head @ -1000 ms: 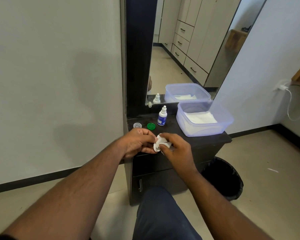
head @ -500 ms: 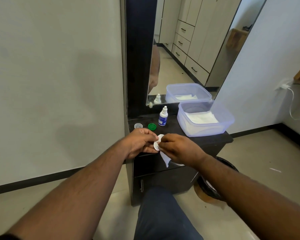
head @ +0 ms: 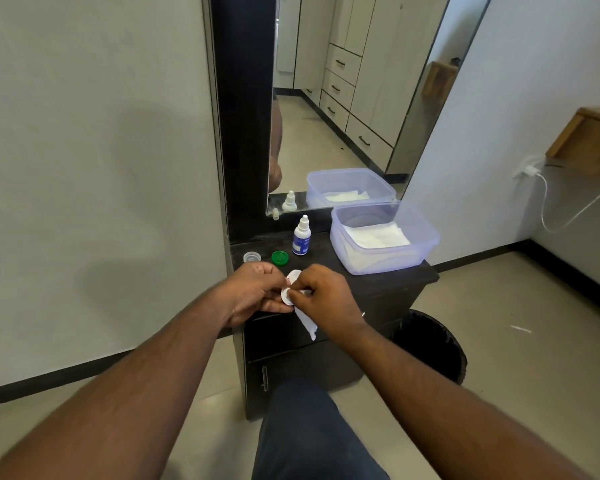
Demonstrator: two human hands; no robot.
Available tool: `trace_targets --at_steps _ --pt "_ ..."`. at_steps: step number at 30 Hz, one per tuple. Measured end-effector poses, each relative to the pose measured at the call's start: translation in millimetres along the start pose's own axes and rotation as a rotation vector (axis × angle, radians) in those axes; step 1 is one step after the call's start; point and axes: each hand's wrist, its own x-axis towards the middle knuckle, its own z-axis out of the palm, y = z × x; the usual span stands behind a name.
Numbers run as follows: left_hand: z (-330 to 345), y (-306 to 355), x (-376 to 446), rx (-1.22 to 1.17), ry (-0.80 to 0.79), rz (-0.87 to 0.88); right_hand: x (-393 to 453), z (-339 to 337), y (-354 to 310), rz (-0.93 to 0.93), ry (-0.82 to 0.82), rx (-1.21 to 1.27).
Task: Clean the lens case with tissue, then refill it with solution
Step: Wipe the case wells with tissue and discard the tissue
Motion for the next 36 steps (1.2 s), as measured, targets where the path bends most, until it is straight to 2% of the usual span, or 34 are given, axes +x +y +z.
trace_targets --at_steps 5,9,12,16,18,21,26,30,33,36 --pt "1 -10 1 0.01 0.106 0.12 -7 12 -11 0.293 0.171 0.191" --pt "6 -18 -1 -0.02 0.191 0.262 -9 22 -14 0.443 0.306 0.333" --pt "6 -20 -4 -0.041 0.214 0.31 -4 19 -17 0.503 0.273 0.33" --pt "3 -18 -3 -0.073 0.191 0.289 6 11 -15 0.514 0.164 0.323" --pt "2 -17 -2 -0.097 0.175 0.262 9 8 -14 0.462 0.095 0.277" --pt "2 -13 -3 -0.136 0.143 0.228 13 6 -12 0.258 0.0 0.099" --pt "-1 -7 -7 -0.132 0.102 0.157 19 -2 -6 -0.285 -0.118 -0.281" --pt "0 -5 -7 -0.088 0.116 0.143 22 -7 4 -0.671 -0.173 -0.395" --pt "-1 -3 -6 -0.094 0.117 0.137 30 -12 6 -0.754 -0.213 -0.452" --pt "-1 -5 -6 -0.131 0.121 0.136 29 -7 9 -0.58 -0.129 -0.338"
